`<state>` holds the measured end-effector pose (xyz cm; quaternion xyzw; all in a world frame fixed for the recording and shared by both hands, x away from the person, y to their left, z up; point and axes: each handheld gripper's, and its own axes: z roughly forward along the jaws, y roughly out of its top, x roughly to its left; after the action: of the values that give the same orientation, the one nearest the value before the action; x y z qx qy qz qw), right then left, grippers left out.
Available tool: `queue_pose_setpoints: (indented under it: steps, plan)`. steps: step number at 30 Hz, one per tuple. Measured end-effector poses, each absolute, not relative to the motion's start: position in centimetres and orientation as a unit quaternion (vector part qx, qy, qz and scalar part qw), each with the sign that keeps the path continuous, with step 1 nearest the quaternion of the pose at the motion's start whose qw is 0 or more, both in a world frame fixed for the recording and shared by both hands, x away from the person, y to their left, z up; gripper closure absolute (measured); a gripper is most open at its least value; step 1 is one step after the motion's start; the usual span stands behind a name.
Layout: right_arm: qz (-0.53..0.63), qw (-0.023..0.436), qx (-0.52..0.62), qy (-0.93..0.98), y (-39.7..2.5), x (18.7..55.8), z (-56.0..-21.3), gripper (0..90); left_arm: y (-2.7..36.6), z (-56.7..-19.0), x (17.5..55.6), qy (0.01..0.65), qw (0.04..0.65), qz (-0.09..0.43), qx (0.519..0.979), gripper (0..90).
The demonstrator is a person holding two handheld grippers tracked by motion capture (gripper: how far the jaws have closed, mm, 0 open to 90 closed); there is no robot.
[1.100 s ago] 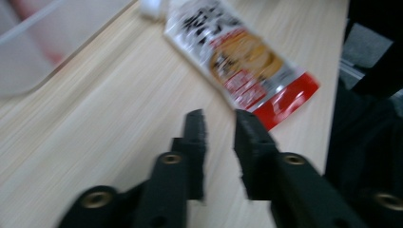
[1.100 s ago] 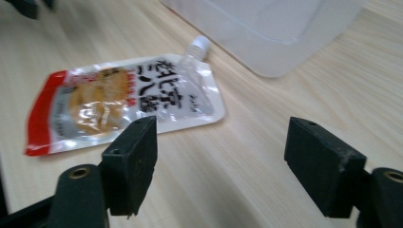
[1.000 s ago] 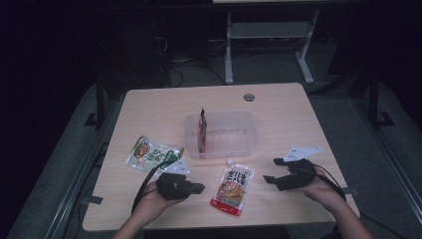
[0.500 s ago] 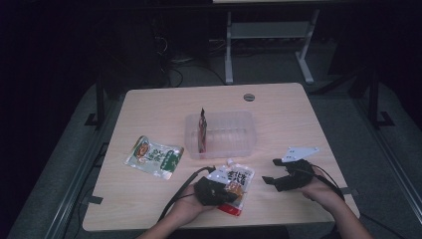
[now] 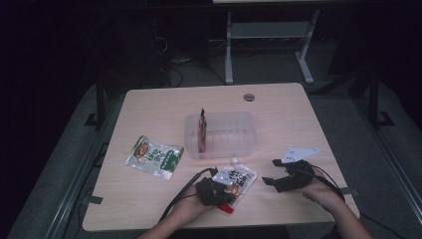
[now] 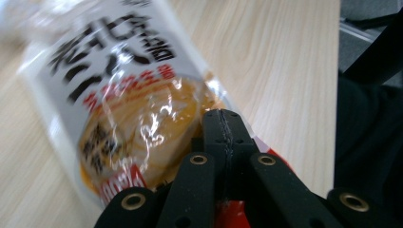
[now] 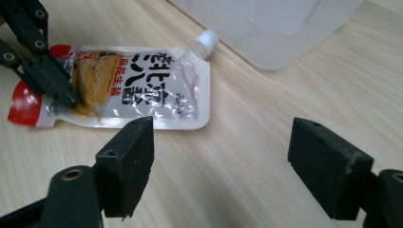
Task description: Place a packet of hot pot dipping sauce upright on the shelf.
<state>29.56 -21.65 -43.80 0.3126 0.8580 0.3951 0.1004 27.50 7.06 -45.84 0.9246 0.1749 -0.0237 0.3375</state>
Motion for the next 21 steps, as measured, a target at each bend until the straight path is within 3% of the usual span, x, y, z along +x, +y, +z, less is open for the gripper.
queue_pose_setpoints:
  steps: [11, 17, 21]
  plan:
    - [0.389, 0.094, 0.338, 0.852, -21.8, 29.8, -44.0, 21.7, 10.6, -45.6, 28.6, 0.214, 0.328, -0.006, 0.92, 90.0]
    - [0.367, 0.074, 0.356, 0.856, -21.6, 30.1, -44.1, 22.2, 10.6, -45.5, 28.5, 0.21, 0.326, -0.008, 0.922, 90.0]
    - [0.361, 0.031, 0.365, 0.858, -21.4, 30.2, -43.6, 15.7, 10.6, -44.8, 28.7, 0.209, 0.344, -0.005, 0.915, 89.9]
